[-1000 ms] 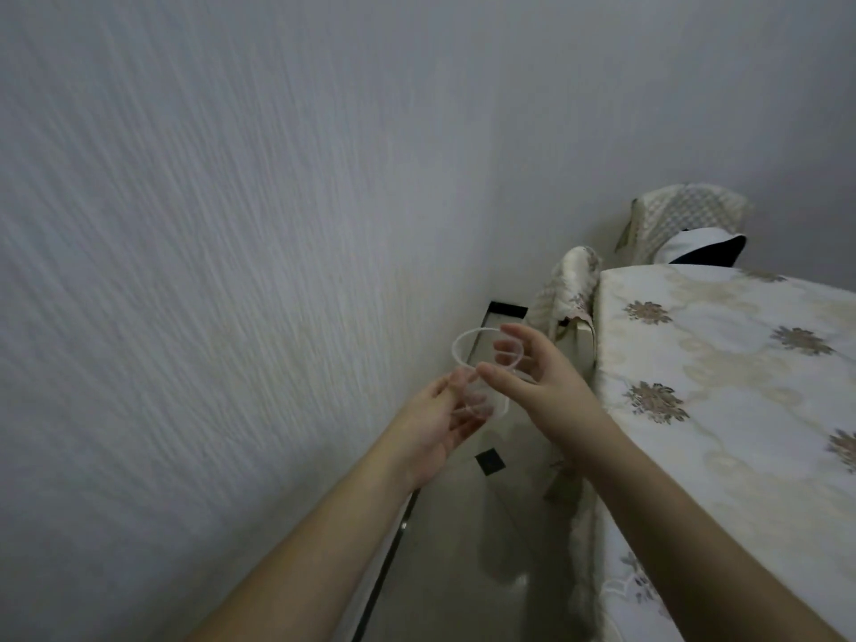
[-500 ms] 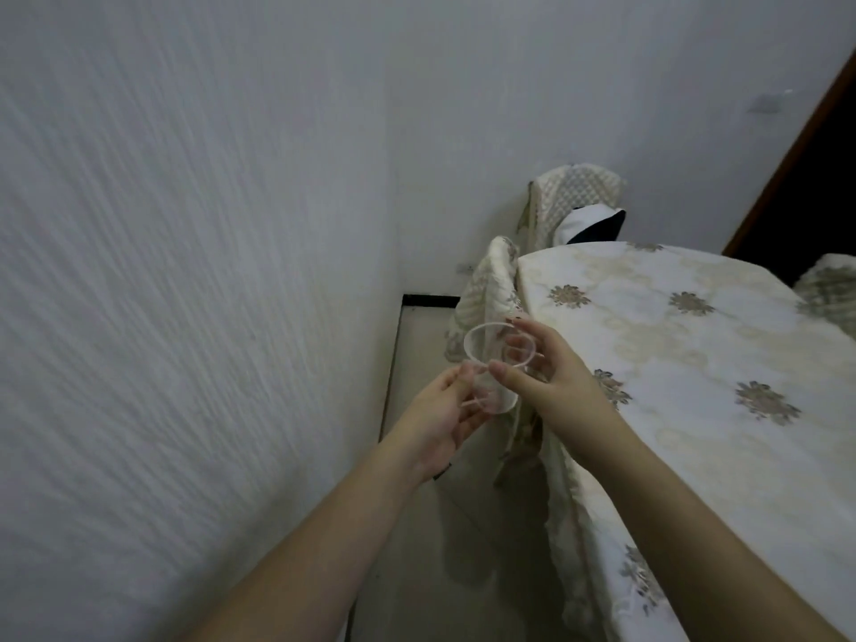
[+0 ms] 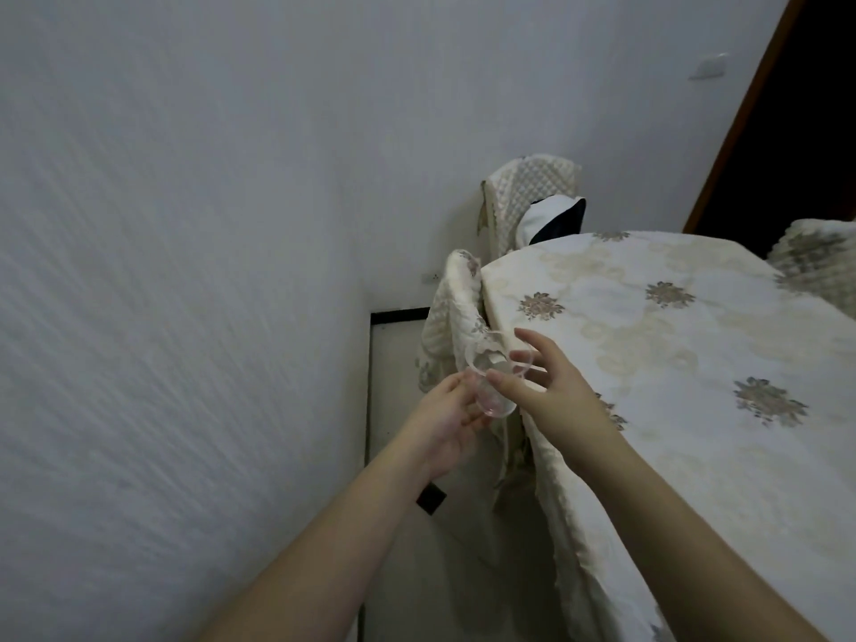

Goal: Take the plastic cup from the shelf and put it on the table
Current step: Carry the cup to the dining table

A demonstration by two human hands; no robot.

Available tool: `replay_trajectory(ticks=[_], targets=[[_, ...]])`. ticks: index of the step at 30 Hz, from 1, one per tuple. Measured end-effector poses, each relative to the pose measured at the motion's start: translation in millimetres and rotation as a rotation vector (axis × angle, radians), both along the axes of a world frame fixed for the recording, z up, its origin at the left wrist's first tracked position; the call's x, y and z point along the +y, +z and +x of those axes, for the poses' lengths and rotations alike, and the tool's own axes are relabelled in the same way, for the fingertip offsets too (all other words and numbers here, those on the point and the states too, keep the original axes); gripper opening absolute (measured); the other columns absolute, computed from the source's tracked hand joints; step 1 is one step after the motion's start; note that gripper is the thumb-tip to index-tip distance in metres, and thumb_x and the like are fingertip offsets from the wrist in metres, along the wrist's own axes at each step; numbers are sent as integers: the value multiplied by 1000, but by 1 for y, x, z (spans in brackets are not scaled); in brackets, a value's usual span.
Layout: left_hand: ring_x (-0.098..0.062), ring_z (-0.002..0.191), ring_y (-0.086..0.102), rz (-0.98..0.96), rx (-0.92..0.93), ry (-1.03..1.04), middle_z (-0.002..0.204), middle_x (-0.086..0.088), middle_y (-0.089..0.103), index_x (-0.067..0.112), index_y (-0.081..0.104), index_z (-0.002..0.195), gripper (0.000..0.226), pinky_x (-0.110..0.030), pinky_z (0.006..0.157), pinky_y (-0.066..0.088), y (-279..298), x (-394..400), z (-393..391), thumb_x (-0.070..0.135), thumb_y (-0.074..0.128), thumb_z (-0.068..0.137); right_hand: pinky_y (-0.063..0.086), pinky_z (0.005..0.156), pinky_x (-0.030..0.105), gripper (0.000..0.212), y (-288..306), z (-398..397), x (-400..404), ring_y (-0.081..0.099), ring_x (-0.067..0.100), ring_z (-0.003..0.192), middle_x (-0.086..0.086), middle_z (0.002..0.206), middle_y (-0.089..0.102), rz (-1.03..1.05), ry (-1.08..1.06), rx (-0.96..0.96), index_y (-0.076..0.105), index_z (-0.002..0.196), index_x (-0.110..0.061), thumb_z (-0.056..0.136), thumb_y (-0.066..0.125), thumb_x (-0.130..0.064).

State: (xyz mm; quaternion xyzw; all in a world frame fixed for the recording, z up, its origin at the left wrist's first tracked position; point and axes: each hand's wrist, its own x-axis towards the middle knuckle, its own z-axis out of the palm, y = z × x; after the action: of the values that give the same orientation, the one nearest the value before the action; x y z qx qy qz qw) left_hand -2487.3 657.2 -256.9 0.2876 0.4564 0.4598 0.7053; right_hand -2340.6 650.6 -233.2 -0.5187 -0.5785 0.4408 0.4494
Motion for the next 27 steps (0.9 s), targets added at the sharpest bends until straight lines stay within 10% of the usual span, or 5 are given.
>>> replay_trajectory(ticks=[16, 27], targets=[[-36, 118, 60, -56, 118, -139, 129, -23, 62, 6, 58, 122, 30, -43, 101, 49, -27, 143, 46, 26, 47, 102, 45, 61, 7, 65, -28, 53, 121, 52, -6, 108, -16, 119, 55, -60, -125, 36, 44, 131, -41, 74, 76, -45], [-20, 78, 63, -106, 102, -265, 109, -16, 61, 6, 60, 116, 24, -29, 74, 55, -70, 260, 57, 23, 54, 99, 42, 73, 16, 69, -61, 47, 203, 52, -1, 110, -18, 119, 53, -97, -321, -7, 41, 130, -39, 71, 76, -49]])
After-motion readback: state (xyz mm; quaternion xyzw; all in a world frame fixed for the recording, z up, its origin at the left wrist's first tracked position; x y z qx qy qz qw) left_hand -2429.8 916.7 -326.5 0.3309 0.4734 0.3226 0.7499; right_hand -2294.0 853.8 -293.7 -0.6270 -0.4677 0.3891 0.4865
